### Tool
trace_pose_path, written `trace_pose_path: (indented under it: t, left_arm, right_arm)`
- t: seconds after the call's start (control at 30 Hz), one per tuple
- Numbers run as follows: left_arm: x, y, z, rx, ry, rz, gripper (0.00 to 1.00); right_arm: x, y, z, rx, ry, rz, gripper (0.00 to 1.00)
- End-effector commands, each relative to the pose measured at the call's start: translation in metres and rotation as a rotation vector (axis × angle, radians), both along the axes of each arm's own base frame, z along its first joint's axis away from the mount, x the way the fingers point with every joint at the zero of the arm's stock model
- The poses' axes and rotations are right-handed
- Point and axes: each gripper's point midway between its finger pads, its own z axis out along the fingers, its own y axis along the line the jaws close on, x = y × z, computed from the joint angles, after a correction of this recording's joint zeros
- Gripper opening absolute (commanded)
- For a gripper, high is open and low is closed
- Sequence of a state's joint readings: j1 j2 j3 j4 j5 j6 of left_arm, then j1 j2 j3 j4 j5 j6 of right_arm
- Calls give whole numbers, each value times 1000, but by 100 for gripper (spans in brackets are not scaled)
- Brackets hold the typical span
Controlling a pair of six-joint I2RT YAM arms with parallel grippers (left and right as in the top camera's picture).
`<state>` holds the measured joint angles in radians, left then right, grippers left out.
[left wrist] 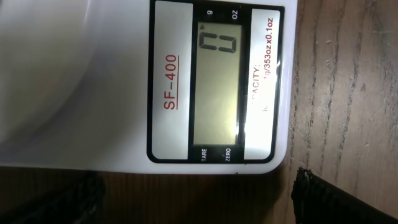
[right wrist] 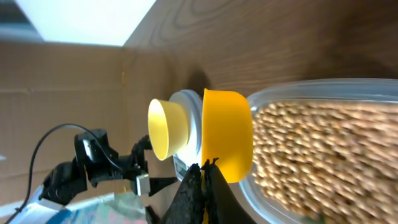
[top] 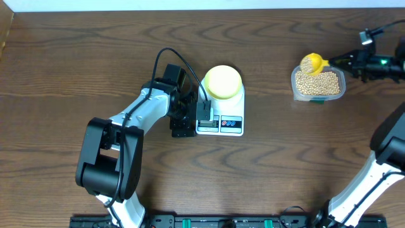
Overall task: Scoop item into bowl and weigh 50g on scale
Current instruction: 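Carry the filled yellow scoop with the right gripper over the yellow bowl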
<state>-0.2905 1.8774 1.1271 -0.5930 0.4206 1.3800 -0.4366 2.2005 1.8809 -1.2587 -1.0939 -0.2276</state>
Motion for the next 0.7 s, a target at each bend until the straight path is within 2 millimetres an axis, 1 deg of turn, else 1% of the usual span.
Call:
trace_pose_path:
  t: [0.0,0.2,0.33,0.67]
  left_arm:
    - [-7,-4,-3,-29,30,3,98]
    - [-7,-4,-3,-29,31,3,98]
    - [-7,-4,-3,-29,30,3,98]
    - [-7,-4,-3,-29,30,3,98]
  right_arm:
    - [5,23,6,38,-23,44,1]
    - [13,59,14,82,-56,104,1]
    - [17,80,15,91,-42,133,1]
    - [9,141,16,96,-48,266,1]
